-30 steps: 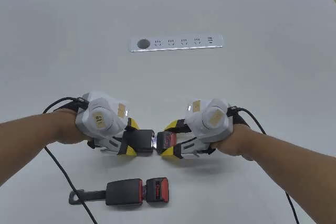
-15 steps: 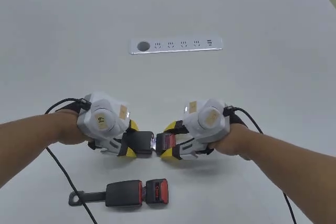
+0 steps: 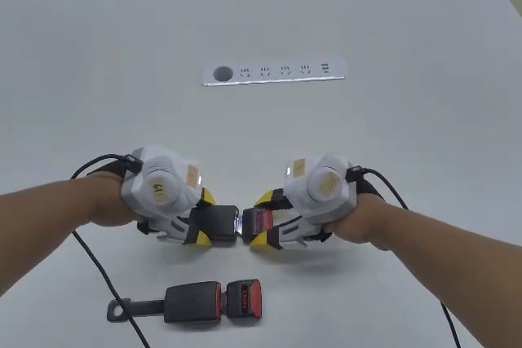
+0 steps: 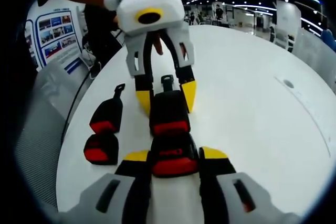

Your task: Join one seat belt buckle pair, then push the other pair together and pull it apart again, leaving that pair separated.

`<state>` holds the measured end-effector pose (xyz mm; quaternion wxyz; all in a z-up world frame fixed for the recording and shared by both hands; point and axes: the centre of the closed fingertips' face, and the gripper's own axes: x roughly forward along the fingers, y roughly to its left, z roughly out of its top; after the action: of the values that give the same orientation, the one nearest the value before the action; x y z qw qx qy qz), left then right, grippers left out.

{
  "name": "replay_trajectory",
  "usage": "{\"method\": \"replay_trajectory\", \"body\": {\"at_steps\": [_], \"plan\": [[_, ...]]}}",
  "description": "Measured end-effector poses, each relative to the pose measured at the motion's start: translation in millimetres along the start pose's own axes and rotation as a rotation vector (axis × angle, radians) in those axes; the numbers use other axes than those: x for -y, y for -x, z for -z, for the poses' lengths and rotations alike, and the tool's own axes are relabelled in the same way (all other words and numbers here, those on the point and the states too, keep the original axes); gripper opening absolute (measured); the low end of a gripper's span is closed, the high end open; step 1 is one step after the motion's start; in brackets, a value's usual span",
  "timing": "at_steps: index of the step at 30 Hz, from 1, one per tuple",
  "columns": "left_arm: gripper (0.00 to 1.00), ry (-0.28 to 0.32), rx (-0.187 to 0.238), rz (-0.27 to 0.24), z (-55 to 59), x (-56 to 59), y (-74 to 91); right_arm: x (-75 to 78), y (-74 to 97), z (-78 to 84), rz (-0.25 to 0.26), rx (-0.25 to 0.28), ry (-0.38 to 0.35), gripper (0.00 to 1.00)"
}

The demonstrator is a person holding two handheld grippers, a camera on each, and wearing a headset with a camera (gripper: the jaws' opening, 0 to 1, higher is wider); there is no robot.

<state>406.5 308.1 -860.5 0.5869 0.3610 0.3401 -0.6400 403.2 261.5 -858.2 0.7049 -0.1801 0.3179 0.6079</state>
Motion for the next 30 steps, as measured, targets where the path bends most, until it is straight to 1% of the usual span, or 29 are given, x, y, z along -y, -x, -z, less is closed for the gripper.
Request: {"method": "replay_trajectory", "body": {"at_steps": [30], "plan": [[0.34,-0.003,-0.004,0.000,-0.4,0.1,-0.2,-0.9,0.2,0.0,0.007,0.000,-0.003,0.35]]}}
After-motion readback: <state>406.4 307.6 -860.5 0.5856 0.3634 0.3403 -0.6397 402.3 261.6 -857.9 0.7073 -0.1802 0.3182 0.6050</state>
